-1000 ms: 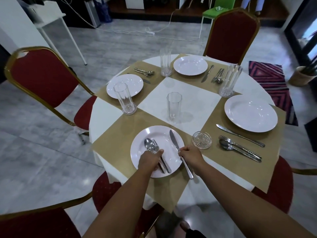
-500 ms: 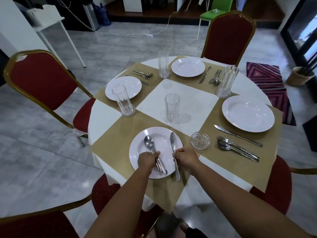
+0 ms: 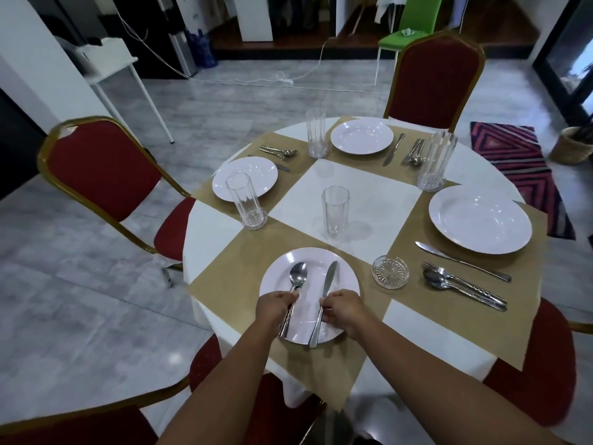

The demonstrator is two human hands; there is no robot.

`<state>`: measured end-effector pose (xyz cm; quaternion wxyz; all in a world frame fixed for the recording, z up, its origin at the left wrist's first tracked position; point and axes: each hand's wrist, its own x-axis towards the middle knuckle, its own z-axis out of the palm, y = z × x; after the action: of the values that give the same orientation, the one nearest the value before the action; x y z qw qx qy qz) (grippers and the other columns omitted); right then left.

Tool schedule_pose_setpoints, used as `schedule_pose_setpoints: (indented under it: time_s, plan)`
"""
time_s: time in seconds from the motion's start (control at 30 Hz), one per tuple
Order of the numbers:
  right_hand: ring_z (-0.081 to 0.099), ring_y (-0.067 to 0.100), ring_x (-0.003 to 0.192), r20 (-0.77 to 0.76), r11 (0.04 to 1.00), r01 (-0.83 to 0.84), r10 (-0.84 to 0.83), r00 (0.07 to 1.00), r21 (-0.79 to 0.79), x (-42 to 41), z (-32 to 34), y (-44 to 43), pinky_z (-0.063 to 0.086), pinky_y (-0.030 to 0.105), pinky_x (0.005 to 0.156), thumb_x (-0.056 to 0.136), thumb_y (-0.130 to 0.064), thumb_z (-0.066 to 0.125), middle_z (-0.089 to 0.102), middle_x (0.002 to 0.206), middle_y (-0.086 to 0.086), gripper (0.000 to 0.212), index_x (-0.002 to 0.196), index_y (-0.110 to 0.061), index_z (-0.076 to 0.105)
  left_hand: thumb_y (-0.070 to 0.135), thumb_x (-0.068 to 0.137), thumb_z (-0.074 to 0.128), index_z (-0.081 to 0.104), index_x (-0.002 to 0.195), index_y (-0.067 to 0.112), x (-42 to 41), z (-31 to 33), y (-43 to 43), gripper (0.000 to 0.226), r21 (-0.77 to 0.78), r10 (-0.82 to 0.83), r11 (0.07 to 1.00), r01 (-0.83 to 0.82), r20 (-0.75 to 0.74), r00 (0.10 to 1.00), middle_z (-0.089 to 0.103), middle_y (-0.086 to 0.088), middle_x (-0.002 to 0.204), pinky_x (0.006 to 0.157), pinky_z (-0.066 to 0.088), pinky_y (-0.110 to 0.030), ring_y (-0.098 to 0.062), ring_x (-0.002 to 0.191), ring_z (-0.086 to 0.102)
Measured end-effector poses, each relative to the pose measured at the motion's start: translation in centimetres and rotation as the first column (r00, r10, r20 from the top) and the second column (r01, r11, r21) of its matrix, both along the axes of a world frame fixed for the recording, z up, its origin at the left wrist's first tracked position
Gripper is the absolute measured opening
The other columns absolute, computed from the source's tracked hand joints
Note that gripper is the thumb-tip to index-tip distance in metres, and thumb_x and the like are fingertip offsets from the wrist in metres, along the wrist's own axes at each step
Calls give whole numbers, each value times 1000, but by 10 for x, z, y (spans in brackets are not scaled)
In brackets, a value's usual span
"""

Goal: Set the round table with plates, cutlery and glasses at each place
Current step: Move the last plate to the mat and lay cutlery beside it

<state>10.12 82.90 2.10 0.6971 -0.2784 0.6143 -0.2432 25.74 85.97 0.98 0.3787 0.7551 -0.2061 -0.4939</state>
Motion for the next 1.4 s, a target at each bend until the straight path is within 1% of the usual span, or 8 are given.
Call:
schedule_pose_setpoints:
  time_s: [0.2,0.43,0.67,0.77,0.9,1.1,1.23,1.4]
  plan:
    - [63,22,69,20,995,90,-91,996,39,17,-7,5,52,26,51,91,5,58,62,86,15,8,94,-2,57,17,79,76,76,78,13,23,-5,-3,4,2,-105,994,105,76,992,74,-7,79,81,54,-33,-19,74,67]
    - [60,20,63,-6,988,154,-154,988,30,18,-4,9,53,27,50,91,6,57,60,79,14,9,92,-3,54,1,83,64,73,91,4,32,-3,-10,13,45,-234,971,234,0,972,66,-12,72,48,46,-19,-17,57,55]
    - [63,24,68,-41,972,236,-236,971,4,30,-5,8,51,31,57,92,5,57,64,83,14,10,88,-5,57,9,86,66,76,88,8,45,-3,-11,10,-28,-301,953,300,-89,949,69,-7,74,63,47,-27,-19,65,59]
    - [65,25,71,-75,964,266,-267,961,-28,42,-3,6,53,31,59,91,3,59,67,87,17,6,90,-3,61,17,87,66,77,80,17,61,0,-10,13,-60,-298,954,294,-68,952,69,-5,72,61,43,-28,-19,63,56]
    - [68,27,85,-130,954,290,-299,945,-80,66,1,-1,57,31,66,91,-4,61,70,98,17,7,97,-4,64,20,90,62,76,88,16,91,9,-14,15,-147,-283,952,269,-86,955,75,-8,88,73,51,-32,-17,74,65]
    - [70,28,79,-171,962,246,-264,949,-120,115,8,-17,57,28,57,92,-1,55,69,89,16,11,93,-3,65,22,91,63,72,80,19,140,0,-21,14,-123,-176,977,173,-11,984,69,-2,79,70,48,-29,-17,75,62]
    - [69,31,69,-208,970,163,-200,958,-180,147,8,-28,61,38,67,88,4,54,65,75,16,16,77,-1,64,26,89,65,69,71,23,168,-10,-26,18,-85,-143,985,152,100,985,71,-6,84,85,51,-40,-22,83,64]
    - [72,36,74,-361,974,33,-115,925,-226,184,8,-41,61,46,70,75,2,51,67,70,13,21,61,-12,58,24,92,59,59,66,23,185,-14,-36,27,-45,-19,998,31,241,970,57,0,69,72,41,-30,-23,78,57]
